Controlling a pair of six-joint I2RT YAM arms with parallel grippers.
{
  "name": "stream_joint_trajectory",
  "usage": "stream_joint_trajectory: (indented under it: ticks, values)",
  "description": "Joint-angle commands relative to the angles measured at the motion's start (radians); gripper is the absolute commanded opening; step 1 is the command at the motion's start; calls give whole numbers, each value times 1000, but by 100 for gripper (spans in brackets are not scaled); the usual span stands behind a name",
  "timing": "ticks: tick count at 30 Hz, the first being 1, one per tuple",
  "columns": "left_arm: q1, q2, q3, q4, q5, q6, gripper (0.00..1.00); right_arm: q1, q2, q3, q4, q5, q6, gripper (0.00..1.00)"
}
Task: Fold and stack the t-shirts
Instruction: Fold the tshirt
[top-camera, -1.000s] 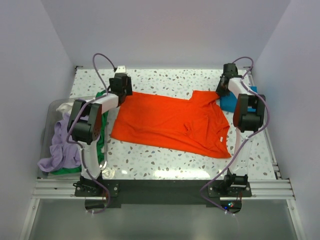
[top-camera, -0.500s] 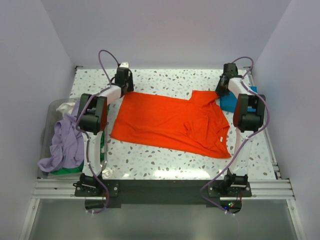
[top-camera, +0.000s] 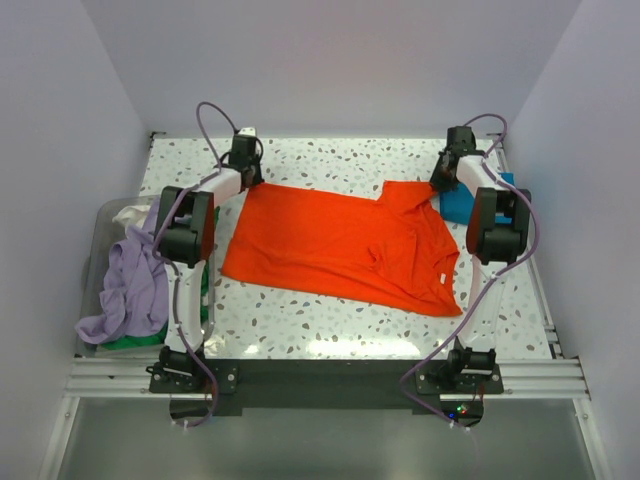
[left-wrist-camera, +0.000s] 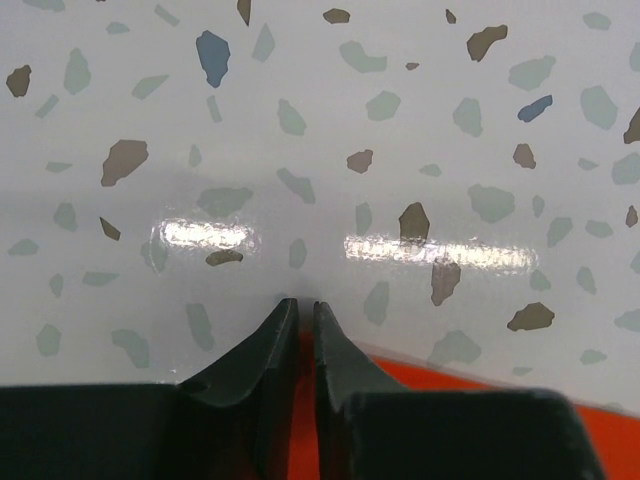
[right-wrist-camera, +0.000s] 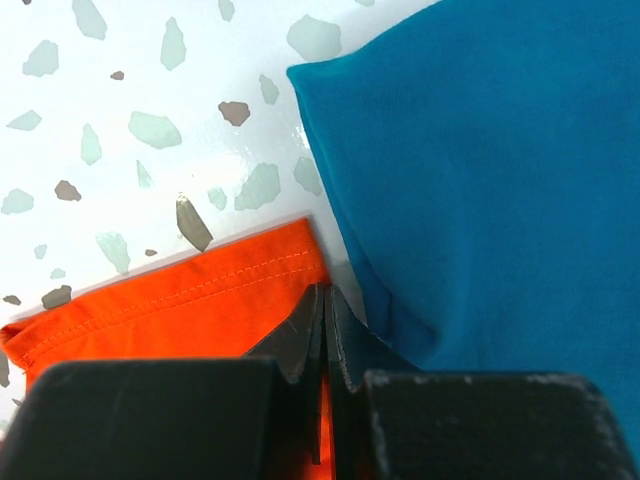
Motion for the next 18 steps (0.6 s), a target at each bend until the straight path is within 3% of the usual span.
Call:
stream_joint_trajectory:
  ticks: [1, 2, 4, 11, 18]
  values:
    - [14, 17, 36, -23, 20, -11, 14, -2, -52, -6, 32, -30, 16, 0]
    - [14, 18, 36, -25, 21, -9, 5, -2, -60, -9, 34, -41, 18, 0]
    - [17, 12, 33, -28, 21, -11, 0, -4, -85, -24, 51, -62, 27, 0]
    - [31, -46, -43, 52, 75, -25, 0, -2, -129, -24, 77, -125, 45, 0]
    - [42, -90, -92, 179, 167, -55, 0, -2, -85, 110, 69, -199, 84, 0]
